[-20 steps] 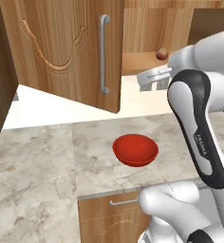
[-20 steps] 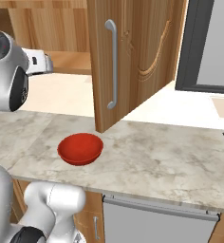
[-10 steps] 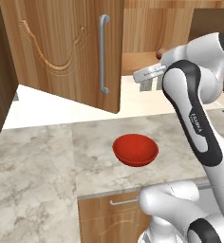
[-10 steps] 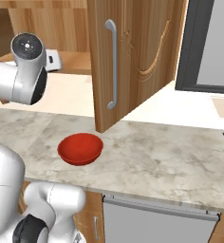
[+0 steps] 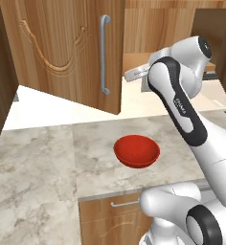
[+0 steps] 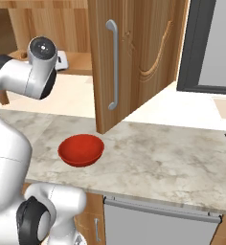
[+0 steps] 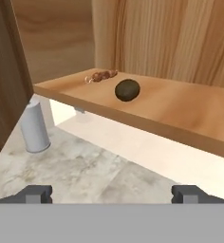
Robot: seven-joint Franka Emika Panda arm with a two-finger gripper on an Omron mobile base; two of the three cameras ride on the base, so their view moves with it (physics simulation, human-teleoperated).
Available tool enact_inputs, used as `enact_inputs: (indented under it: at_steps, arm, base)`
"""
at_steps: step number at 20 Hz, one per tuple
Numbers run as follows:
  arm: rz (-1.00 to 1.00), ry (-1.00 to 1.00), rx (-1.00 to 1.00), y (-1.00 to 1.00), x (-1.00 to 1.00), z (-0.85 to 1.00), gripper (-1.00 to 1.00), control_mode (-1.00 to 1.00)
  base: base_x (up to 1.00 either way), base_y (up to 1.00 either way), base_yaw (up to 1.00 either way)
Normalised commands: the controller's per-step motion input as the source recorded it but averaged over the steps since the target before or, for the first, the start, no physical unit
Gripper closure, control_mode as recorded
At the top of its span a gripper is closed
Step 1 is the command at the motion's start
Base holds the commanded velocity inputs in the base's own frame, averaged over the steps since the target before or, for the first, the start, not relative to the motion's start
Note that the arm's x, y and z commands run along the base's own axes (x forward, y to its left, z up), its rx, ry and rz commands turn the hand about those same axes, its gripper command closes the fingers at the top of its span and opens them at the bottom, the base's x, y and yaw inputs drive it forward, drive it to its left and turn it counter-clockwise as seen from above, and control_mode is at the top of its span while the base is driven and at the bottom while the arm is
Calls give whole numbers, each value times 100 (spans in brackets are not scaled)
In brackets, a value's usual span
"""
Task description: Open the cabinet. Pick the kiwi and peach from the cabinet and place them into the bowl. Then close the cabinet.
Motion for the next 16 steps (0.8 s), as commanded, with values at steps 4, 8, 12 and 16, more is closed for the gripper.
enact_inputs:
  at_steps: [4,8,12,16]
  arm:
    - [3,2,0,26,9,0,-100,-100]
    - [5,6,3,31,0,0,-100,-100]
    - [6,7,4,20,0,0,-100,-100]
    - [8,5,5,16,0,0,-100,-100]
  base:
    - [0,0,0]
    - [0,0,0]
    - [0,0,0]
    - [0,0,0]
